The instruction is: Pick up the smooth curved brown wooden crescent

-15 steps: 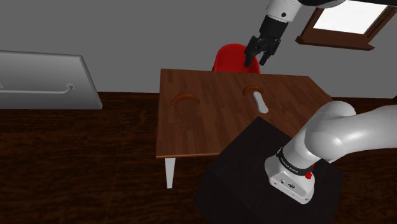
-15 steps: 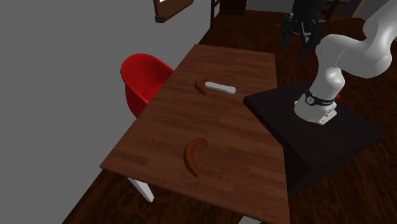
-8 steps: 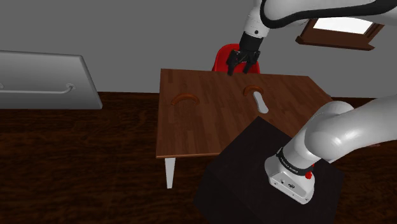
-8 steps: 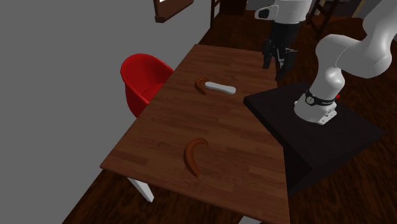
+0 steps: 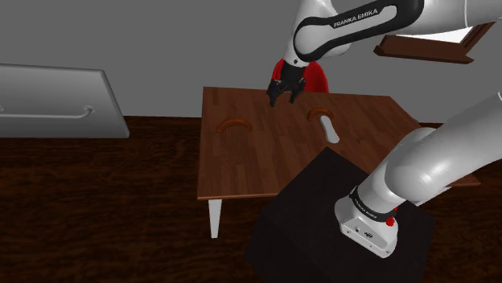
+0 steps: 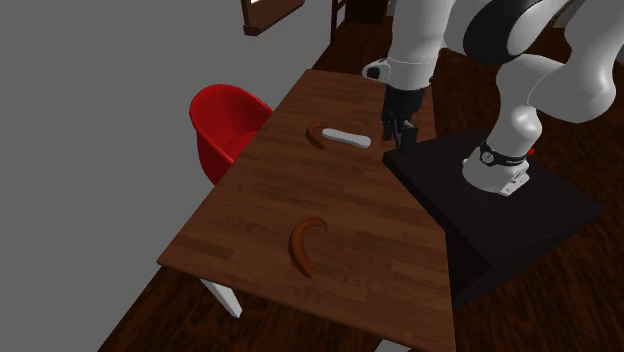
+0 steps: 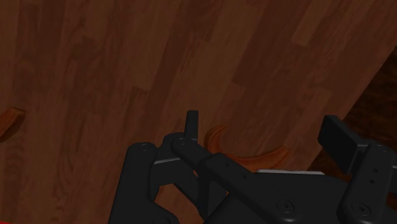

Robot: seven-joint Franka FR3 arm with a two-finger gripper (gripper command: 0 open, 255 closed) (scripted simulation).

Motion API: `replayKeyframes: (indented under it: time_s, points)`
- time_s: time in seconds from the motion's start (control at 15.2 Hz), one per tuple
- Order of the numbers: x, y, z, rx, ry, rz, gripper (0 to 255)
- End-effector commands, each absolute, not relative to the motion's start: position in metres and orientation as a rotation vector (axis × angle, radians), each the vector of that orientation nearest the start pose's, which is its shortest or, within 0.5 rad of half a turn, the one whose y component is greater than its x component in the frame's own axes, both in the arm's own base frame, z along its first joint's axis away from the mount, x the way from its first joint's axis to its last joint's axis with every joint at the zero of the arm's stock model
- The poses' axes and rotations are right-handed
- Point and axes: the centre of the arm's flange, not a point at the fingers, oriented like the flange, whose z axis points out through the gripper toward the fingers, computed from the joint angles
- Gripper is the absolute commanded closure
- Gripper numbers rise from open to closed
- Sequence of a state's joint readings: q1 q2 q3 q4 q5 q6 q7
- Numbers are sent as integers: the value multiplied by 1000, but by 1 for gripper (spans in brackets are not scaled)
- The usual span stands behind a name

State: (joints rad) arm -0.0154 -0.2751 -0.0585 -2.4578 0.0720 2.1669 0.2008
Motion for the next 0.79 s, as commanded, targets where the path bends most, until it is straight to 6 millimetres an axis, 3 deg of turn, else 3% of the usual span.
replayKeyframes:
  time_s: [0.0,0.73]
  points:
    - [460,-33,379,-3033,498,36,0]
    - [547,-50,262,-3043,603,72,0]
